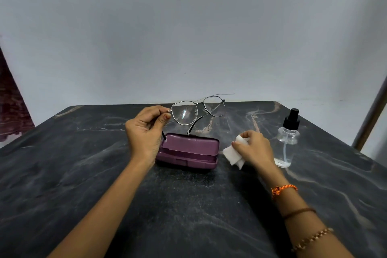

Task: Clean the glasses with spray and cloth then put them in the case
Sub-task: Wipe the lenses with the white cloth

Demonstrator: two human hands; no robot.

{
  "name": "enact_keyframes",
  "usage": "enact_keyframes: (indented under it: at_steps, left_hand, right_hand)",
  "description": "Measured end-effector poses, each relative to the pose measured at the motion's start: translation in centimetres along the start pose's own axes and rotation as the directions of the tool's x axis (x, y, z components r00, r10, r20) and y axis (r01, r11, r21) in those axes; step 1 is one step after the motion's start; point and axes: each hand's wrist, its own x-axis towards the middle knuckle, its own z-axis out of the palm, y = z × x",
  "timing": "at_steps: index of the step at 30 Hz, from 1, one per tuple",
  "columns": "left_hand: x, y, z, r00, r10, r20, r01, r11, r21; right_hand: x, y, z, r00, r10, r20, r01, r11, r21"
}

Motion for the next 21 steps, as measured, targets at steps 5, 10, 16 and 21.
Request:
enact_keyframes:
  at_steps: [5, 10, 16, 21]
  left_hand:
    - [-0.1, -0.1, 0.1, 1.000, -0.001, -0.006, 0.001, 1.000, 0.000]
    - [-0.1, -0.1, 0.0, 1.000, 0.014, -0.016, -0.014, 1.000, 0.008]
    - [-0.1, -0.1, 0.0, 0.999, -0.005, -0.033, 0.005, 1.000, -0.009]
    - [-0.1, 0.2, 0.1, 1.000, 0.006, -0.007, -0.006, 0.999, -0.038]
  right_hand:
    - [-0.3, 0.3, 0.3, 0.999, -0.053, 0.008, 0.054, 0.970, -0.238]
    - [-0.4, 0.6, 0.6, 0.990, -0.139, 0.025, 0.138, 0.917, -0.375]
    - [-0.4, -0.3, 0.3, 0.950, -0.283, -0.134, 0.257, 0.950, -0.179]
    - [-0.8, -2.8, -0.4, 0.971, -0.094, -0.219, 0.211, 0.769, 0.604]
